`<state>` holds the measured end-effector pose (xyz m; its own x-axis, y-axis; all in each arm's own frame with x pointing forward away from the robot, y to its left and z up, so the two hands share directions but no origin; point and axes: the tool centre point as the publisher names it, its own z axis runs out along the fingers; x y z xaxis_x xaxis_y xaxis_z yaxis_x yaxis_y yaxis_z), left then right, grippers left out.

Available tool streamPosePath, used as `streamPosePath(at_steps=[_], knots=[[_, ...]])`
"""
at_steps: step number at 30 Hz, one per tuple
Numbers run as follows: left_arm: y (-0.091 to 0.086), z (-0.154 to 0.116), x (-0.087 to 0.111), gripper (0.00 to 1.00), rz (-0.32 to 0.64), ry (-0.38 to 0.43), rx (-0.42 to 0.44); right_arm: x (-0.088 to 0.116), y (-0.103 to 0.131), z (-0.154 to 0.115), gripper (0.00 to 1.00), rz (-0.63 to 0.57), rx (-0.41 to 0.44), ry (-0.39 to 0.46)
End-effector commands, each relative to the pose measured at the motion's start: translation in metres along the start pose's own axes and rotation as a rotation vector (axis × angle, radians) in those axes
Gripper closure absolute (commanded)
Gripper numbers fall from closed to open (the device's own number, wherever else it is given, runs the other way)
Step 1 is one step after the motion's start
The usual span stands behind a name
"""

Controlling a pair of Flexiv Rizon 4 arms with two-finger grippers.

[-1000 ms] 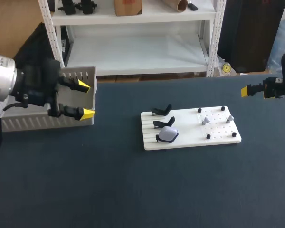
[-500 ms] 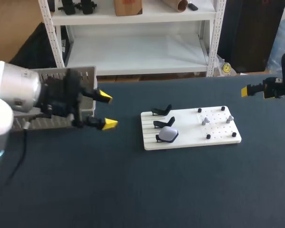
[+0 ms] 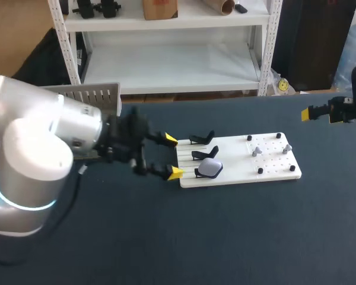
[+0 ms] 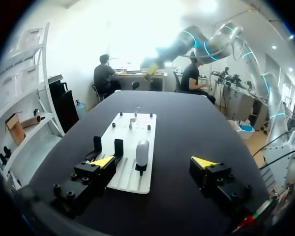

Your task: Pick up each earbud case from the left stands, insert the matching earbuds, close the lid, and place the case in the box.

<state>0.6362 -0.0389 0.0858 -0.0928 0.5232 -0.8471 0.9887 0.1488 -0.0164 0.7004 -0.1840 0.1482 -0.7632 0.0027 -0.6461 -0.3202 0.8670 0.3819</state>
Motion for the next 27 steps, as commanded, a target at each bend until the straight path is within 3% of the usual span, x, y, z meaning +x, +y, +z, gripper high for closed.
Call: streamPosePath(at_steps=[1, 19, 27], knots=[[0.0, 0.038, 0.002, 0.0, -0.012, 0.007, -0.006, 0.0, 0.0, 0.0, 0.0, 0.0, 0.001, 0.001], [0.0, 0.038, 0.002, 0.0, -0.012, 0.007, -0.006, 0.0, 0.0, 0.0, 0.0, 0.0, 0.001, 0.001], [0.005, 0.052, 0.018, 0.0, -0.018, 0.034, -0.004, 0.0, 0.0, 0.0, 0.0, 0.0, 0.001, 0.001]])
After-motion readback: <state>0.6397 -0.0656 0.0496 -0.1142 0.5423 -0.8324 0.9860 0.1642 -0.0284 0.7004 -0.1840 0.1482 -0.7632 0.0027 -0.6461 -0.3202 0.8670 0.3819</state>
